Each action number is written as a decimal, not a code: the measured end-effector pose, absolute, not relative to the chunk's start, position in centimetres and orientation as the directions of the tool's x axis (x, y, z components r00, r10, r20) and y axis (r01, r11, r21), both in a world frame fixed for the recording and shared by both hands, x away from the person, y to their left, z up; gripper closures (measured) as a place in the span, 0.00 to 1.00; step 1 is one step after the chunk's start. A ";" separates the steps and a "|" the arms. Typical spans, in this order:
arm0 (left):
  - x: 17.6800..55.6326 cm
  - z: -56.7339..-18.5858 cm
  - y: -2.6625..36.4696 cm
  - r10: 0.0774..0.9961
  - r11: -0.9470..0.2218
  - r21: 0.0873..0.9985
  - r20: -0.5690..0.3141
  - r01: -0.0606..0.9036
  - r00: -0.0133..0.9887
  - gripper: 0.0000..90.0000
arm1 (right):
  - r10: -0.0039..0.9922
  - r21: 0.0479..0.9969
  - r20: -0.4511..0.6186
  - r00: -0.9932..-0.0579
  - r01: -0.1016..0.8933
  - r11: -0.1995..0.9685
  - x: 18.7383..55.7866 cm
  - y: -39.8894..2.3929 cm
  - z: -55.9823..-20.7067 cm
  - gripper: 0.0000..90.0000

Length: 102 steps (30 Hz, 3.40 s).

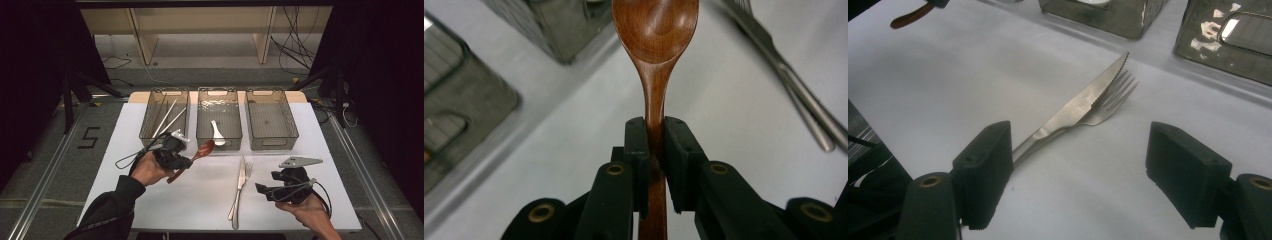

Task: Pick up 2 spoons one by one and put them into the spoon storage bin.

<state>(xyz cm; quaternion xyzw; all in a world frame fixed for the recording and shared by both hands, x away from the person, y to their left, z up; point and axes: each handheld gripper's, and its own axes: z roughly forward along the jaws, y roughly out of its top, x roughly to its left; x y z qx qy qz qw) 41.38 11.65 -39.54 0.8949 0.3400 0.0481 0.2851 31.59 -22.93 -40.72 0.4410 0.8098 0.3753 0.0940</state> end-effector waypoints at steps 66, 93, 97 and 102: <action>54.9 -37.0 4.3 0.745 -0.482 0.619 -0.084 0.620 0.662 0.89 | 0.769 0.694 0.189 -0.611 0.637 0.336 31.5 -22.8 -40.7 0.31; 48.3 -34.1 7.1 0.725 -0.393 0.672 -0.192 0.627 0.661 0.29 | 0.766 0.686 0.197 -0.612 0.644 0.339 31.6 -22.4 -41.0 0.31; 46.2 -34.3 9.2 0.719 -0.377 0.686 -0.207 0.622 0.663 0.26 | 0.753 0.679 0.223 -0.620 0.653 0.336 31.6 -22.1 -41.2 0.31; 43.4 -35.5 11.6 0.730 -0.349 0.719 -0.194 0.601 0.655 0.24 | 0.745 0.672 0.225 -0.628 0.654 0.348 31.7 -21.6 -41.4 0.31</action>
